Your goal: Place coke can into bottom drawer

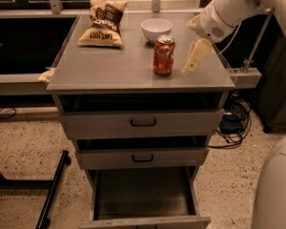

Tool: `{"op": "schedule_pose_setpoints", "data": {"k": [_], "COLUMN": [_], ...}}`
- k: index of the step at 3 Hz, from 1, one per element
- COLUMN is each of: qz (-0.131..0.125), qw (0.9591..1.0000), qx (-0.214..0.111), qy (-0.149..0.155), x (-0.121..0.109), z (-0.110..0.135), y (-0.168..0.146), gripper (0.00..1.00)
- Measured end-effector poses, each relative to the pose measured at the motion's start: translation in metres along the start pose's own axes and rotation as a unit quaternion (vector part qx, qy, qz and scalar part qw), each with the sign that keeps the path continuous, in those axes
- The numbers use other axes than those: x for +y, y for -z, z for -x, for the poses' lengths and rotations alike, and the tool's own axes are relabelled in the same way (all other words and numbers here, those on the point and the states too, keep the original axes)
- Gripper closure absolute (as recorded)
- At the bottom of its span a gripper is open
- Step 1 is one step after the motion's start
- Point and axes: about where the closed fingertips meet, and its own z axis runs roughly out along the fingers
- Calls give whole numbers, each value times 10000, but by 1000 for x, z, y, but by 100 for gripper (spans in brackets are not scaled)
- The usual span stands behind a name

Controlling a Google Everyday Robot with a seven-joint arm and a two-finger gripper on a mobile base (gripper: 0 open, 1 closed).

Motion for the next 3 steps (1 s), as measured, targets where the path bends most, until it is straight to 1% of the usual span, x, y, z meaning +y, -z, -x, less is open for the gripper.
{"op": "schedule_pose_setpoints", "data": {"k": [1, 2, 3], "qz": [84, 216, 324], "qw": [9998, 9995, 9991], "qx": [-159, -241, -269], "qy": [8, 11, 9], "x": [-11, -17, -19], "z": [15, 29, 37], "y": [-21, -42, -58], "gripper": [0, 0, 0]}}
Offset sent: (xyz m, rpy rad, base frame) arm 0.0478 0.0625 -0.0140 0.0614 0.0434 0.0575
